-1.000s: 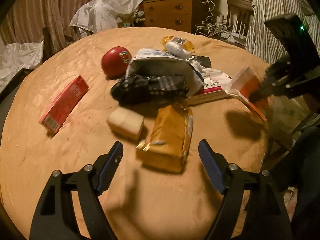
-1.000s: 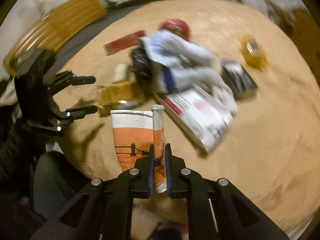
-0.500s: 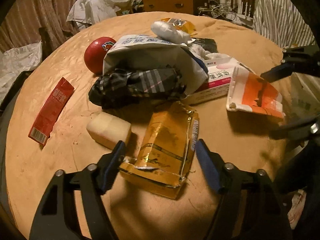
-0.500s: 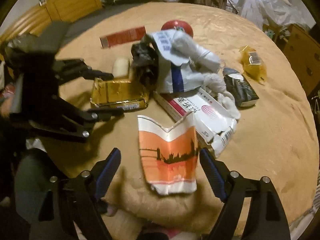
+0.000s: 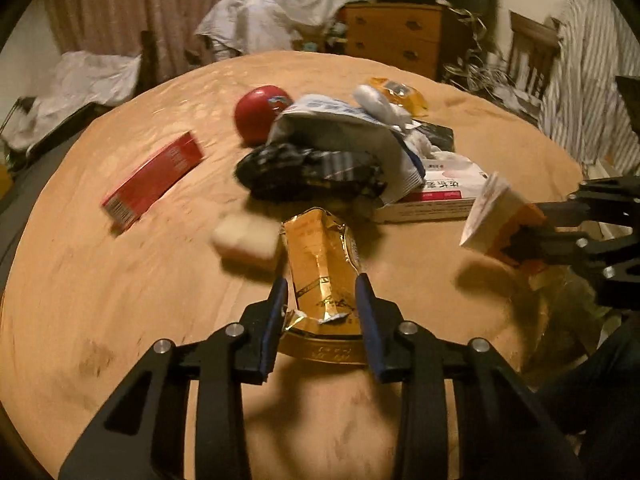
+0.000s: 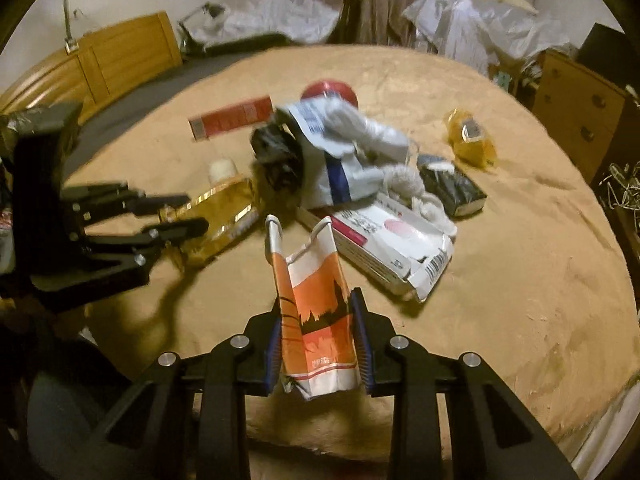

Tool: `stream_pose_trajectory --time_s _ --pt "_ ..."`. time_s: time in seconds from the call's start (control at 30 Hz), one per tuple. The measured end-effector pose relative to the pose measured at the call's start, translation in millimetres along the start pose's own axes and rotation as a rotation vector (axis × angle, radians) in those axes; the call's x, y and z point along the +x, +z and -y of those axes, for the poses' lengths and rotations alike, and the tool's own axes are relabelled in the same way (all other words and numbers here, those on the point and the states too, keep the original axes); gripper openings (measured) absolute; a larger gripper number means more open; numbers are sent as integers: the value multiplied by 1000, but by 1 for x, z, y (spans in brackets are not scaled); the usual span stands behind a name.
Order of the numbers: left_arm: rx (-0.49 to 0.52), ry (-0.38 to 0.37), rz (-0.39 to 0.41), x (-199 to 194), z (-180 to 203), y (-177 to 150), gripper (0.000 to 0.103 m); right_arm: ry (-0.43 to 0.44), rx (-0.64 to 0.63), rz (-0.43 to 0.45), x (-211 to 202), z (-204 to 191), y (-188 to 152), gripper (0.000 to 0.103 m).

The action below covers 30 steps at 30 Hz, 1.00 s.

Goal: Collect trash
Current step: 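Lift the cup and wrapper and carry both toward the white bucket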

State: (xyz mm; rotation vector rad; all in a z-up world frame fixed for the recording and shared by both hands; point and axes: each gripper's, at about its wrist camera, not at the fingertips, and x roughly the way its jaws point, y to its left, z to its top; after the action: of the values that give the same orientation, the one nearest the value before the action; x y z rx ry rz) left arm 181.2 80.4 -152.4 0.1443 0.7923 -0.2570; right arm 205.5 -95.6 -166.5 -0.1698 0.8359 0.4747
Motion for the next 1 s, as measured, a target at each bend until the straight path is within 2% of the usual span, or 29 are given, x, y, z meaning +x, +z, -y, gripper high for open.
stream_pose_trajectory --time_s 0.17,0.2,0.23,0.3,0.33,0.6,0.63,0.67,0.73,0.8,1.0 --pt "-144 -45 -23 0 -18 -9 36 16 32 32 -10 -2 -6 31" --pt "-156 -47 -27 0 -19 -8 41 19 35 30 -11 -2 -7 31" --pt "-162 -38 -44 2 -20 -8 63 24 37 23 -11 -1 -8 32" --pt "-153 19 -40 3 -19 -9 79 26 43 16 -9 -1 -8 33" --pt "-152 22 -41 4 -19 -9 80 27 45 13 -8 0 -8 34" --pt "-166 67 -164 38 -13 2 78 12 41 -57 18 5 -5 39" --pt "-170 71 -168 41 -13 1 69 14 44 -60 21 7 -4 39" --pt "-175 67 -166 42 -12 1 64 16 47 -61 23 7 -4 38" --pt "-179 69 -147 37 -10 1 35 15 49 -55 25 8 -3 33" --pt "-197 69 -121 30 -9 -1 34 2 48 -33 22 8 -4 32" --pt "-186 164 10 -19 10 -4 34 -30 58 84 -10 2 -3 32"
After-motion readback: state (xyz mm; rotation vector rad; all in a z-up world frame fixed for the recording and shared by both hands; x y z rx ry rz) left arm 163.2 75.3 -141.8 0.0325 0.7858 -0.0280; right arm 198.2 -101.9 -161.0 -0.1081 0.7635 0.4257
